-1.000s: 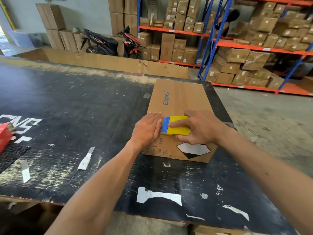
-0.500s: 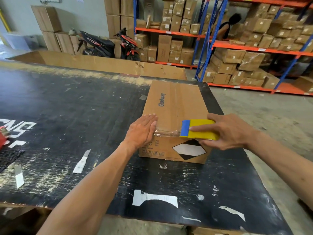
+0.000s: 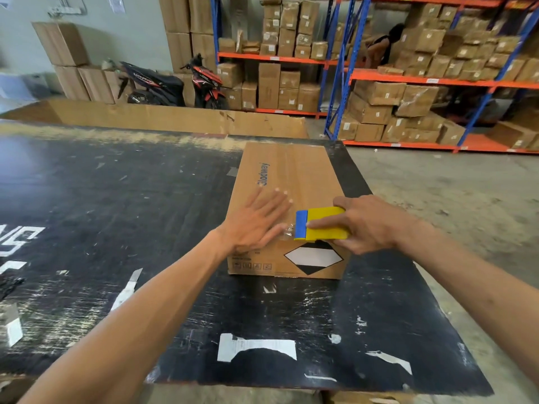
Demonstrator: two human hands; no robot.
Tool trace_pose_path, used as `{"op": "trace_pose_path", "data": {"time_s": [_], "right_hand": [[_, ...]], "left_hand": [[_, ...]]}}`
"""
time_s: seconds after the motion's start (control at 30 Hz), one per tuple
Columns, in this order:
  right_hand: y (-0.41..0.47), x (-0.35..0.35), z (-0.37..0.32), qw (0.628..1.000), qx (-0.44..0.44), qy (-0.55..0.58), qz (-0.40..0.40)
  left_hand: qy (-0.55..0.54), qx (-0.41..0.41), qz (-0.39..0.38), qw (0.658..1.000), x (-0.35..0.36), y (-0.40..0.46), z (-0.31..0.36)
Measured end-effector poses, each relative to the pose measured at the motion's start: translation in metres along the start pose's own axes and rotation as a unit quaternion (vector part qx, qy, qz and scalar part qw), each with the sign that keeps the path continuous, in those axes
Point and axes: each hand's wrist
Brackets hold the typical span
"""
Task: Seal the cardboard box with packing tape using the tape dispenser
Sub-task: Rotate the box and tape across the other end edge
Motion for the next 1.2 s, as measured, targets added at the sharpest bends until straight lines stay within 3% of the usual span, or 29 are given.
{"op": "trace_pose_path", "data": {"time_s": [0.13,0.7,0.83,0.9,0.97,1.2], "right_hand": [[0.001,0.005,0.002,0.999,0.005,-0.02,0.027],[-0.039,0.021,0.05,0.999,-0.025,0.002,0.032],[-0.036,0.024,0.055,0.998,-0.035,0.024,0.045],[-0.035,0.024,0.056,0.997,-0.042,0.027,0.053],[-0.034,0.024,0.058,0.997,-0.039,0.028,0.053],[-0.029,0.025,0.065,0.997,-0.042,0.021,0.06]], "left_hand": [[-0.03,0.013,-0.082,0.996,0.008,0.008,0.0],[-0.054,-0.004,-0.109,0.993,0.003,0.007,0.001],[0.001,0.007,-0.041,0.999,-0.009,0.029,0.02],[0.003,0.051,-0.028,0.998,-0.01,0.047,0.031],[-0.021,0.093,-0.066,0.993,-0.005,0.059,0.037],[-0.062,0.066,-0.1,0.991,0.006,0.061,0.036]]}}
Point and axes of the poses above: each hand's wrist, its own y-axis towards the middle knuckle, its own x-axis out of the palm, z = x × y, and after that the axes turned 3 degrees about y, right-handed
